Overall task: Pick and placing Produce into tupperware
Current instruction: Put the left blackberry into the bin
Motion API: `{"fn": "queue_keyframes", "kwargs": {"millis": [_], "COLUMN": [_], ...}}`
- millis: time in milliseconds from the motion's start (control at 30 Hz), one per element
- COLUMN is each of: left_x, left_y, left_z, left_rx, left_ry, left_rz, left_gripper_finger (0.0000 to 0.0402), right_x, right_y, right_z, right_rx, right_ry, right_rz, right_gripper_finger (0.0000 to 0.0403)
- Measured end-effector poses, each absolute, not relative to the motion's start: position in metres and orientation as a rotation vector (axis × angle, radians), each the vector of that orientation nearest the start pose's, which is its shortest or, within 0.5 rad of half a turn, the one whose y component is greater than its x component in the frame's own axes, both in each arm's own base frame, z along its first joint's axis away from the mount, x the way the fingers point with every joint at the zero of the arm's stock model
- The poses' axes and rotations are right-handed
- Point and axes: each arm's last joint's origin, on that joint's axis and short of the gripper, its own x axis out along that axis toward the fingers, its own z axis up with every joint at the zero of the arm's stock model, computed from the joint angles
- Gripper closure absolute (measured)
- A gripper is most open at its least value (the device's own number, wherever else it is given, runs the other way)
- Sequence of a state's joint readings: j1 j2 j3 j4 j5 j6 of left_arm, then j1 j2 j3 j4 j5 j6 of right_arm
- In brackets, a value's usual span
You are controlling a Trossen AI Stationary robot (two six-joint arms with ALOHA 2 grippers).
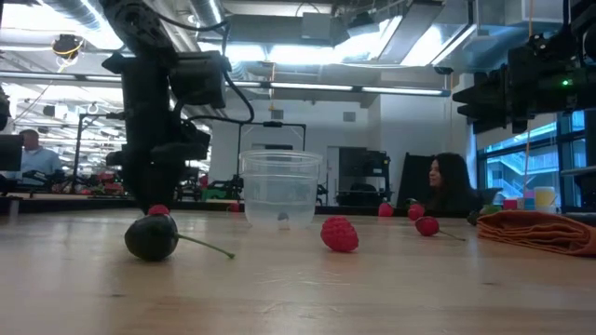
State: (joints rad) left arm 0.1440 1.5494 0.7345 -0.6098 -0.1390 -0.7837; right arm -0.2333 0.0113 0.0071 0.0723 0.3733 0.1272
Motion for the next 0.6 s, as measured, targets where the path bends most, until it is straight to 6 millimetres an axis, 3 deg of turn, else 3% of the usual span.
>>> {"fn": "queue_keyframes", "kwargs": {"millis": [167, 333, 600], "left_x": [0.237, 0.234, 0.245], "left_y": [0.038, 0.038, 0.045], "left_z": [0.135, 0.140, 0.212], "left_rx": [-0.639, -0.623, -0.583], "left_ry": [1.262, 1.264, 1.001], "left_rz": [0.775, 0.754, 0.613], "left_gripper_finger": [0.0292, 0.0292, 0.0294], "right_x": [0.091, 0.091, 0.091], "right_y": [-0.032, -0.032, -0.032], "right_z": [0.172, 0.172, 0.172], "right_rx": [0.128, 0.128, 0.127], "right_ry": [-0.107, -0.107, -0.107], "right_rz": [-0.601, -0.602, -0.601], "right_gripper_finger": [0.0163, 0.0163, 0.0163]}}
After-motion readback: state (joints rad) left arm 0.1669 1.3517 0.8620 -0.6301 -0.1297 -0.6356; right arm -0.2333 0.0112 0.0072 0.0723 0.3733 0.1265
